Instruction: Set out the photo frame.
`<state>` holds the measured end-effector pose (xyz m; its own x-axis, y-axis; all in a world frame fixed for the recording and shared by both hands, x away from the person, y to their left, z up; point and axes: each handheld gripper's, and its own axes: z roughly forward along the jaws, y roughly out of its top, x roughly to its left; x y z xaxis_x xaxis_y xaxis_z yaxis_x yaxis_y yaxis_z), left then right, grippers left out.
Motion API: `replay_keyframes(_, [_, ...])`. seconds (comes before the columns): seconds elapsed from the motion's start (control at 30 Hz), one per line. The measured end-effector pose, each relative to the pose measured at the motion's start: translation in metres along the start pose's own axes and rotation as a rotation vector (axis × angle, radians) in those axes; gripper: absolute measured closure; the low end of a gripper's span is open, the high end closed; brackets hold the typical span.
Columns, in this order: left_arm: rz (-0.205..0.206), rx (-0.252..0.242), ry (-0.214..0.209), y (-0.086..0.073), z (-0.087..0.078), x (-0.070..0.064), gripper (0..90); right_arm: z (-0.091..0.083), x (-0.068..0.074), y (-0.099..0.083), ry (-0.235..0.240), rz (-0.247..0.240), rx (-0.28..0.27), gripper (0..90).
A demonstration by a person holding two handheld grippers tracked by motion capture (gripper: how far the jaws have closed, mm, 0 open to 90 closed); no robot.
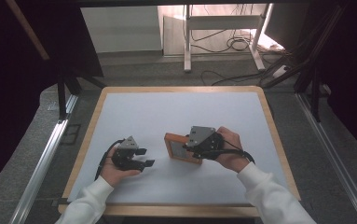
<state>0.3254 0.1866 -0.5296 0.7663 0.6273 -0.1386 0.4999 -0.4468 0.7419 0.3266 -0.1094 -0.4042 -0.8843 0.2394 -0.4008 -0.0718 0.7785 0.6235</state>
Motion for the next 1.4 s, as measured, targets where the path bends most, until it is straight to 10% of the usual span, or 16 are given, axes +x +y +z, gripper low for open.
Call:
replay_keyframes(0.87, [0.002,0.008,-0.003,-0.001,0.001,0.0,36.6,0.03,-0.055,-0.012,-0.069,0.204,0.044,41.0])
replay_keyframes(1.4, [0.005,0.005,-0.004,-0.001,0.001,-0.001,36.5,0.027,-0.061,-0.018,-0.163,0.291,-0.002,26.1])
